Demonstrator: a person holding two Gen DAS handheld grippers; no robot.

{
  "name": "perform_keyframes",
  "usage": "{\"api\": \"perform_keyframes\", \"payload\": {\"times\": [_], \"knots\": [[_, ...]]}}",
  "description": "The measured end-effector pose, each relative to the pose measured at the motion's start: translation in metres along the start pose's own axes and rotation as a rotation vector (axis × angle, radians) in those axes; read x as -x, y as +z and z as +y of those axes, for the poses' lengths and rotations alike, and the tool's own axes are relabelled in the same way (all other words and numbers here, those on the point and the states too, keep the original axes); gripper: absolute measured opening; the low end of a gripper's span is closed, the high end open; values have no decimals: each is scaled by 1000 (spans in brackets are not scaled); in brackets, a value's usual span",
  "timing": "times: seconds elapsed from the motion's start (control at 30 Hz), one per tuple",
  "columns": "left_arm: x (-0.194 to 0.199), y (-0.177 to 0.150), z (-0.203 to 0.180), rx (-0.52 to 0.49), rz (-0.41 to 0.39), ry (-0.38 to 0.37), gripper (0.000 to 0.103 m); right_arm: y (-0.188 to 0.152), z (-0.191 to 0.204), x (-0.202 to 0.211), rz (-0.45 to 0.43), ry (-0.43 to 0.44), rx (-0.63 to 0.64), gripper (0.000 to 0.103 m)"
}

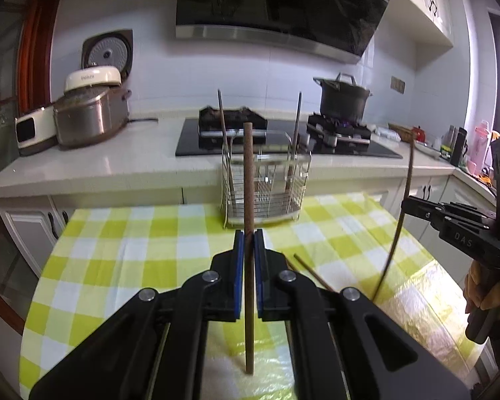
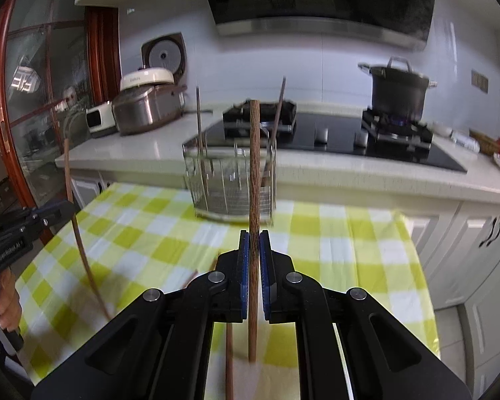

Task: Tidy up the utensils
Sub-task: 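Lift both chopsticks upright and lower them into the wire rack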

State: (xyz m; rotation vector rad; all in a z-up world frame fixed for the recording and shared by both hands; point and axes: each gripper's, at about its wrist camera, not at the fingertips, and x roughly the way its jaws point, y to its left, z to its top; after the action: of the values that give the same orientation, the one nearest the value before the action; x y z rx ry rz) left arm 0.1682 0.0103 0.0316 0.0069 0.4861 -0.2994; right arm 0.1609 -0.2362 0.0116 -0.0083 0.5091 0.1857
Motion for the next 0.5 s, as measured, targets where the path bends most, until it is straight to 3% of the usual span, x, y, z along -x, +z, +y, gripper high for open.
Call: {"api": "perform_keyframes", "payload": {"times": [0.5], "knots": [[-11, 67, -11, -38, -108, 19, 6, 72, 9, 0, -128, -10, 48, 9]]}}
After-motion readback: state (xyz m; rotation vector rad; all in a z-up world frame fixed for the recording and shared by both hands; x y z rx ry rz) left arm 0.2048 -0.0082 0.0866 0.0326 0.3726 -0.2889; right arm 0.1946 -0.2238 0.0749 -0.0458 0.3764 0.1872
